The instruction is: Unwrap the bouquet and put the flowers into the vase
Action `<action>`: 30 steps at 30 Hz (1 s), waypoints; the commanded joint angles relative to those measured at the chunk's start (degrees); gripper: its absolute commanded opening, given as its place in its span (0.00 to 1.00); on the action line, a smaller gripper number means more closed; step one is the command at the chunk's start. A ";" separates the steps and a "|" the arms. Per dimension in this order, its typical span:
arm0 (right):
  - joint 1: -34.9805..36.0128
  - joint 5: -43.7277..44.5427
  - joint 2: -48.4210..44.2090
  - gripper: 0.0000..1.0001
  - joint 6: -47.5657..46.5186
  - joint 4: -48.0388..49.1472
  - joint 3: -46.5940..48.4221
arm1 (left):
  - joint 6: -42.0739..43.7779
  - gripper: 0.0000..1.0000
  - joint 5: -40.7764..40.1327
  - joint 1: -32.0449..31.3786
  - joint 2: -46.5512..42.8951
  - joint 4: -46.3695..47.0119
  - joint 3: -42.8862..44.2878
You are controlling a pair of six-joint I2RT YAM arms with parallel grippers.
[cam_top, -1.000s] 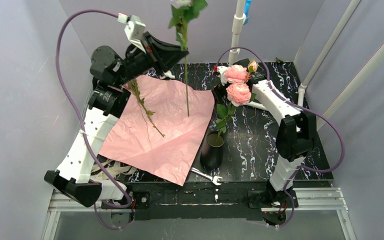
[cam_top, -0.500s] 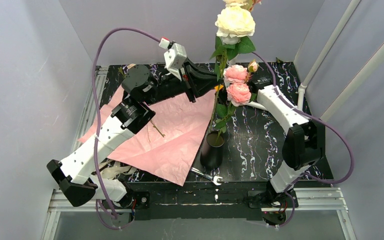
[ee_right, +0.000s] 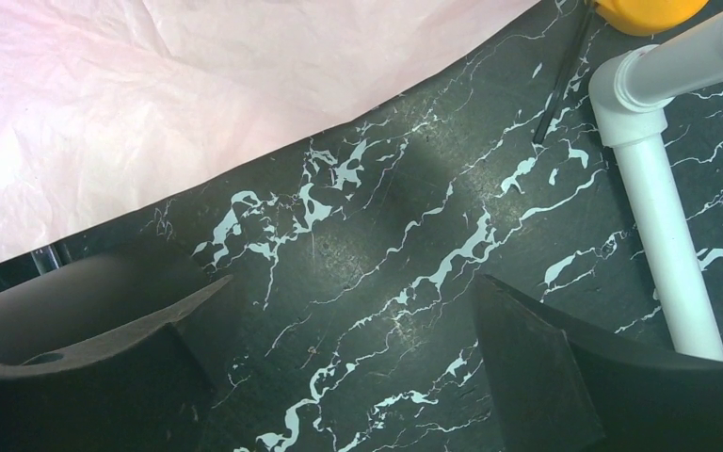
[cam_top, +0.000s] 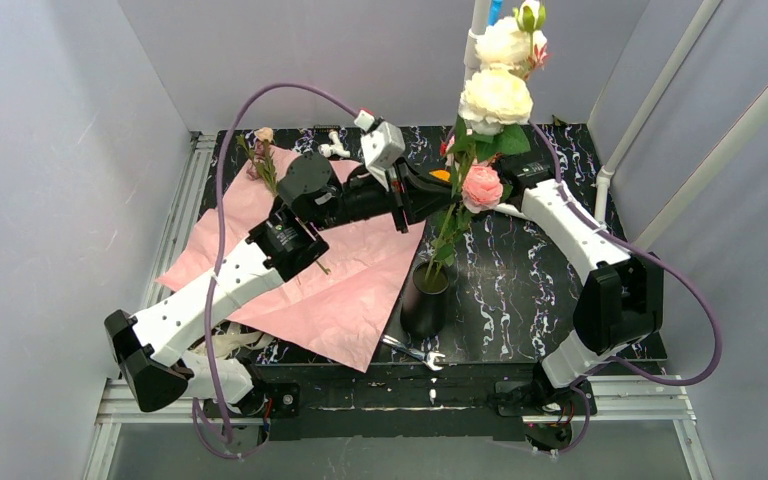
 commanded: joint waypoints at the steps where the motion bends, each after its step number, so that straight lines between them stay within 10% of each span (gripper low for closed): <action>1: -0.32 0.03 -2.36 0.99 -0.40 0.51 -0.59 | 5.31 0.00 2.80 -1.63 -0.99 2.20 -6.11; 7: -0.32 0.02 -2.62 0.98 -0.01 0.87 -1.33 | 11.69 0.00 2.84 -2.62 -0.83 2.16 -12.97; 17: -0.45 0.76 -3.02 0.98 -0.35 0.97 -2.14 | 12.28 0.62 -0.51 -2.61 -5.53 -2.06 -14.55; 30: -0.82 0.16 -2.39 0.98 -0.10 1.76 -2.63 | 9.85 0.85 -20.55 2.06 -20.37 -33.58 -7.71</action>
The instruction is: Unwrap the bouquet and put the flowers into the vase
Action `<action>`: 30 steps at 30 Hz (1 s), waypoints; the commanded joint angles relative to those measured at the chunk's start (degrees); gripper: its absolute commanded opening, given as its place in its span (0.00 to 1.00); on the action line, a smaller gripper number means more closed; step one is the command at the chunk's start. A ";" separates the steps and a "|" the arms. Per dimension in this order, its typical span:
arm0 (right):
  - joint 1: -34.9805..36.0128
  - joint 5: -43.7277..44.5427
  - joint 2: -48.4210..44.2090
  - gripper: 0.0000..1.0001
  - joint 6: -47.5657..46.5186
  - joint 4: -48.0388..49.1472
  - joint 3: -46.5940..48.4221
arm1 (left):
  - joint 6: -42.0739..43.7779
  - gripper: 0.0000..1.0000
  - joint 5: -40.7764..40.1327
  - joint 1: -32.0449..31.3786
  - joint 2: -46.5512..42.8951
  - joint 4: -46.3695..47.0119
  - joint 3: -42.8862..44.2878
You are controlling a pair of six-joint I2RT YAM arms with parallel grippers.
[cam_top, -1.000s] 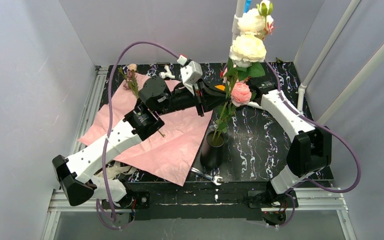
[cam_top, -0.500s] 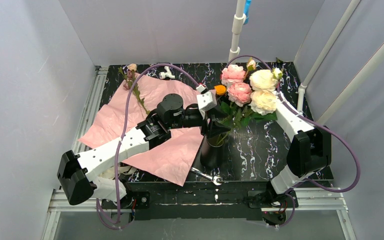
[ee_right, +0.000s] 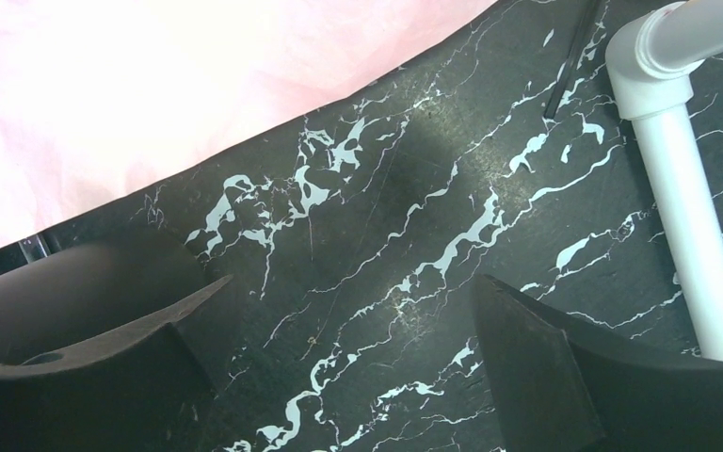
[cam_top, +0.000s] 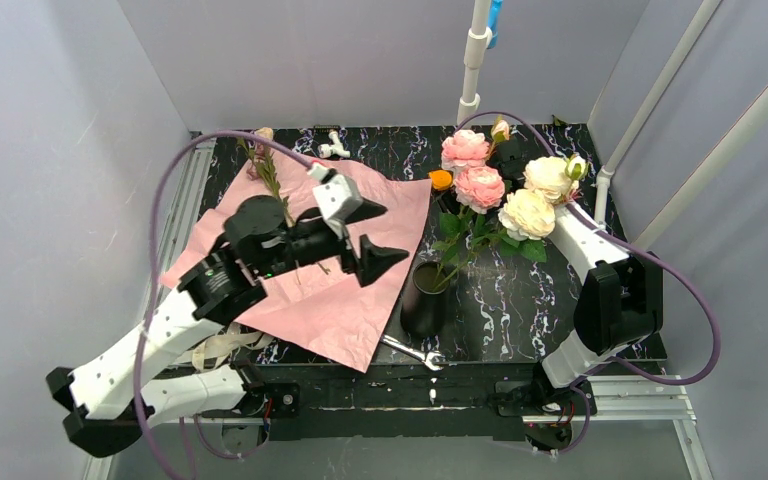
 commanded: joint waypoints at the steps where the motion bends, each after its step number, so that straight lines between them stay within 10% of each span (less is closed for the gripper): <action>1: -0.43 -0.25 -2.04 0.98 -0.04 1.37 -0.31 | -4.41 0.86 -9.76 6.10 -2.26 -12.62 3.73; 16: -0.61 -1.36 2.75 0.98 0.50 1.20 2.61 | -18.00 0.62 3.21 55.19 29.99 -32.05 22.46; 30: -0.99 -1.05 5.55 0.98 1.44 2.24 3.40 | -14.32 0.38 7.21 61.34 65.79 -29.65 49.26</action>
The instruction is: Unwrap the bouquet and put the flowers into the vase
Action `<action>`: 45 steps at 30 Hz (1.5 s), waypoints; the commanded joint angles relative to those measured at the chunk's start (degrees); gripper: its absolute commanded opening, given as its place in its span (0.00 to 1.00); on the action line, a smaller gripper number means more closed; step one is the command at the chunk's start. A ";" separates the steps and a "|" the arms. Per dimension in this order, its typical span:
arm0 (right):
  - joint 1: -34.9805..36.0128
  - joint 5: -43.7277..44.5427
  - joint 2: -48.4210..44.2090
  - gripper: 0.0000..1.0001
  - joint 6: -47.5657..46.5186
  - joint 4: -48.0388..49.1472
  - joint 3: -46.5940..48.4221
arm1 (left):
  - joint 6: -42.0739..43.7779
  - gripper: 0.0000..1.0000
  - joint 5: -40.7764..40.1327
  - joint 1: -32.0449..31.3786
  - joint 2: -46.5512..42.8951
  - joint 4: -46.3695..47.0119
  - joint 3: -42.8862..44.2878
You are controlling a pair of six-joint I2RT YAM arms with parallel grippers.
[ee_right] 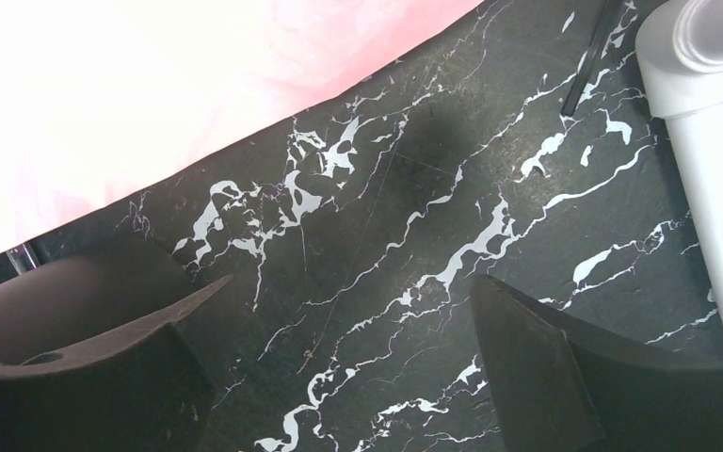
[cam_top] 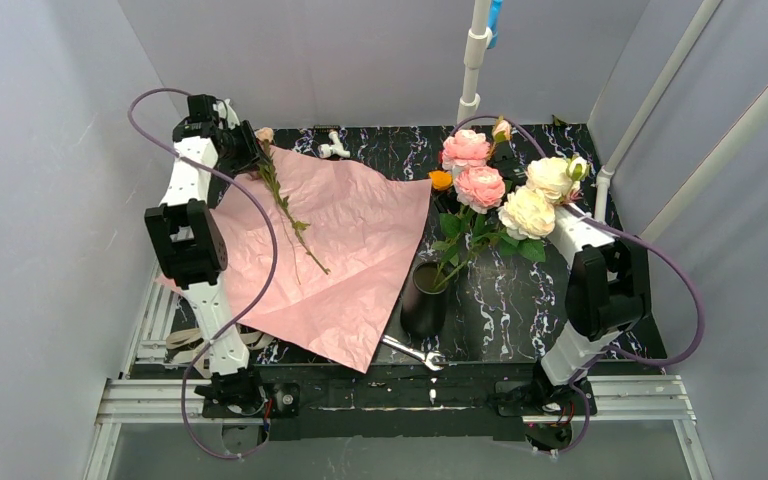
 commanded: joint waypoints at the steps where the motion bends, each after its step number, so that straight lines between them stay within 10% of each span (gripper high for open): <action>1: -0.71 -0.48 0.99 0.98 1.10 1.97 2.60 | -0.94 0.37 1.06 -0.38 3.59 1.51 7.69; 27: -3.66 0.85 7.23 0.98 1.21 0.44 6.45 | 1.31 0.32 -6.72 -3.24 25.21 5.51 24.73; 41: -3.92 -0.52 7.31 0.98 2.43 0.97 7.08 | 0.01 0.08 -5.14 -3.40 5.39 14.59 16.21; 45: -3.93 -1.97 6.51 0.98 3.13 1.45 7.09 | -2.22 0.21 1.92 -3.06 -4.22 16.20 12.29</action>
